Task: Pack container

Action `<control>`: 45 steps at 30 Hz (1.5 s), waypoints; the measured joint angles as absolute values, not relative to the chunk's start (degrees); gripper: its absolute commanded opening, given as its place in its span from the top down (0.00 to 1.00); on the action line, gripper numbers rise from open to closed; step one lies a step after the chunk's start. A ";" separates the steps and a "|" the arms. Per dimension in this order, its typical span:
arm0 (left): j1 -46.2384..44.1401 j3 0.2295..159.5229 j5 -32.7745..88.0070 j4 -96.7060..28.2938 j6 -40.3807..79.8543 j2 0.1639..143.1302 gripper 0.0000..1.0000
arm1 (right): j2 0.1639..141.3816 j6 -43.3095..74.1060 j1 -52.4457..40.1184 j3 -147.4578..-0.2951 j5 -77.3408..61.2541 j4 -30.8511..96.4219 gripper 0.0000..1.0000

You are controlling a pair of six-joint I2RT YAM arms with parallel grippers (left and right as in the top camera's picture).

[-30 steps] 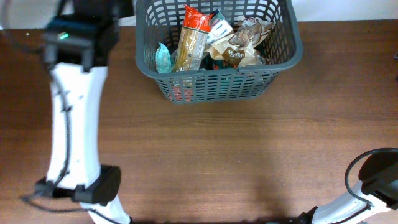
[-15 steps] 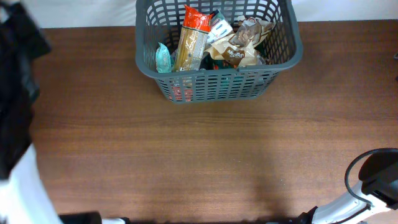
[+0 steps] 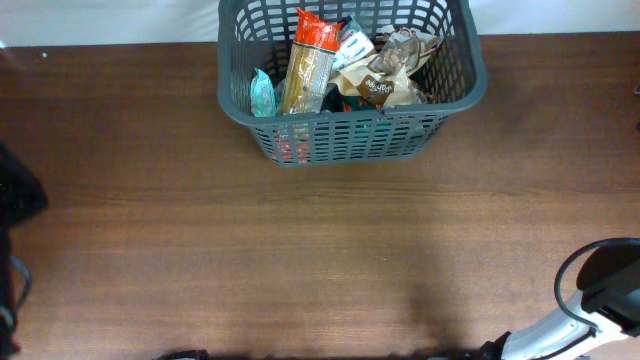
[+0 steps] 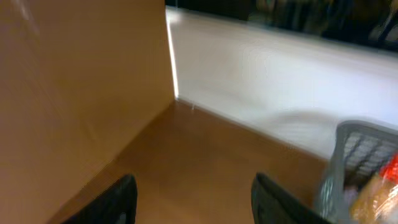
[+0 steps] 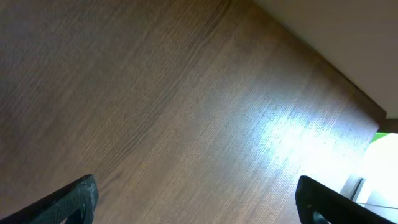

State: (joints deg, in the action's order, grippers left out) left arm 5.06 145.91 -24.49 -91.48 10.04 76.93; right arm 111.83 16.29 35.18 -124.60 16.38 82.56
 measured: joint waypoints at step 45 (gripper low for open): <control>5.06 145.56 -4.69 -96.53 9.23 43.59 0.01 | 111.83 16.32 35.18 -124.60 16.38 82.56 0.01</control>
State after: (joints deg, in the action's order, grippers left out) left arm 5.06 145.56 -4.69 -96.53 9.23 43.59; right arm 111.83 16.32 35.18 -124.60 16.38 82.56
